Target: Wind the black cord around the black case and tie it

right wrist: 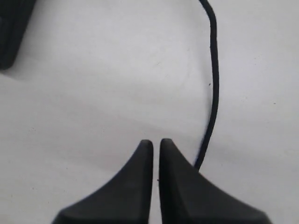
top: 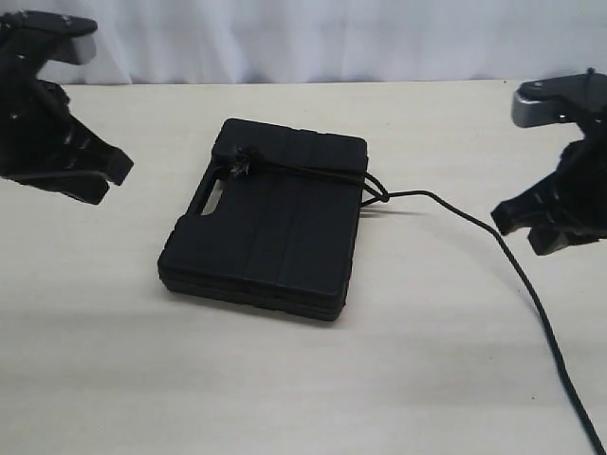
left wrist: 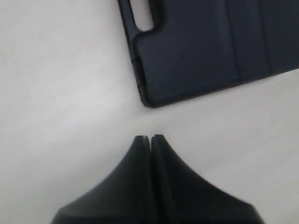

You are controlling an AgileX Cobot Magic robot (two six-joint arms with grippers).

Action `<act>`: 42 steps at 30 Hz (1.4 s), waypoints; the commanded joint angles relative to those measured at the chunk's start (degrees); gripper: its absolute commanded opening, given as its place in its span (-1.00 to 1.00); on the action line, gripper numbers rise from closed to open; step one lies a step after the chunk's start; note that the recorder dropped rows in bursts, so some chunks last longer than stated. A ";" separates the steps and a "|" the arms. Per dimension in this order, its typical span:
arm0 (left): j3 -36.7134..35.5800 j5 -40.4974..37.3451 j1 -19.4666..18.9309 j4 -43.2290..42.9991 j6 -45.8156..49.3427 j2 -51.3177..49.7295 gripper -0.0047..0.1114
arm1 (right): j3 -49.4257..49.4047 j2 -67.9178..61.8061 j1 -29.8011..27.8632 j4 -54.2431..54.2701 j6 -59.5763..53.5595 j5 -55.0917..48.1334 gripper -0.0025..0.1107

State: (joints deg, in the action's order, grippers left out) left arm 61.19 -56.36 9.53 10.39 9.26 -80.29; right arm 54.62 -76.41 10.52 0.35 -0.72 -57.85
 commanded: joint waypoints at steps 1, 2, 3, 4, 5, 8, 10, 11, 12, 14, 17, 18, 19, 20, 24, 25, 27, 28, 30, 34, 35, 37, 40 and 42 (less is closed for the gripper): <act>-9.16 11.96 2.57 0.05 -1.48 15.29 -0.92 | -9.37 14.32 -0.40 0.25 -0.20 11.17 -0.88; -11.05 14.69 2.69 -0.07 -1.37 19.15 -0.92 | -11.12 18.09 -0.40 0.25 -0.87 14.16 -0.88; -13.44 18.10 2.85 -0.34 -1.16 23.16 -0.92 | -13.25 21.91 -0.40 0.25 -1.69 17.04 -0.88; -15.92 21.79 2.85 -0.34 -1.16 27.16 -0.92 | -15.32 25.68 -0.40 0.25 -2.05 19.87 -0.88; -17.89 25.57 2.85 -0.34 -1.16 30.34 -0.92 | -17.32 28.60 -0.40 0.25 -2.05 22.22 -0.88; -24.89 36.53 2.85 1.00 -1.16 40.55 -0.92 | -22.80 38.03 -0.40 0.25 -2.05 31.50 -0.88; -30.27 46.39 2.85 1.03 -1.16 45.44 -0.92 | -27.58 42.70 -0.40 0.25 -2.05 42.40 -0.88; -32.82 50.61 2.85 1.03 -1.16 46.75 -0.92 | -29.70 44.15 -0.40 0.25 -2.05 47.99 -0.88; -35.13 55.63 2.85 1.03 -1.16 47.46 -0.92 | -32.76 45.35 -0.40 0.25 -2.05 52.39 -0.88; -37.66 58.07 2.85 0.80 -1.16 47.86 -0.92 | -36.13 47.18 -0.40 0.25 -2.05 57.18 -0.88; -38.47 55.46 2.85 0.80 -1.16 47.89 -0.92 | -39.80 49.63 -0.40 0.25 -2.05 57.85 -0.88; -38.47 54.53 2.85 0.80 -1.16 47.89 -0.92 | -40.56 50.18 -0.40 0.25 -2.05 57.48 -0.88; -38.47 54.00 2.85 0.80 -1.16 47.89 -0.92 | -41.20 50.48 -0.40 0.25 -2.05 57.48 -0.88; -38.47 53.61 2.85 0.80 -1.16 47.89 -0.92 | -41.63 50.86 -0.40 0.25 -2.05 57.48 -0.88; -38.47 53.34 2.85 0.80 -1.16 47.89 -0.92 | -42.49 51.24 -0.40 0.25 -2.05 57.38 -0.88; -38.47 53.34 2.85 0.80 -1.16 47.89 -0.92 | -42.49 51.24 -0.40 0.25 -2.05 57.38 -0.88; -38.47 53.34 2.85 0.80 -1.16 47.89 -0.92 | -42.66 51.24 -0.40 0.25 -2.05 57.85 -0.88; -38.63 53.54 2.85 0.80 -1.16 47.89 -0.92 | -43.28 51.49 -0.40 0.25 -2.05 58.49 -0.88; -38.73 53.09 2.85 0.80 -1.16 48.04 -0.92 | -44.89 52.29 -0.40 0.25 -2.05 59.76 -0.88; -42.25 53.04 2.85 0.58 -1.16 52.71 -0.92 | -50.26 56.48 -0.40 0.25 -2.05 61.64 -0.88; -43.68 53.14 2.85 0.32 -1.16 54.98 -0.92 | -51.77 58.22 -0.40 0.25 -2.05 62.03 -0.88; -48.26 53.32 2.85 -1.12 -1.16 60.68 -0.92 | -54.62 62.66 -0.40 0.25 -2.05 62.56 -0.88; -56.59 53.71 2.85 -1.14 -1.16 70.44 -0.92 | -54.62 72.11 -0.40 0.73 -2.05 47.68 -0.88; -61.19 53.86 2.85 -0.31 -1.16 76.69 -0.92 | -54.62 76.41 -0.40 1.50 -2.05 41.34 -0.88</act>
State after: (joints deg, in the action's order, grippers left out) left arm 5.09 -2.80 12.02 9.50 8.59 -10.62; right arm 0.32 -5.37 10.52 0.97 -2.45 -7.70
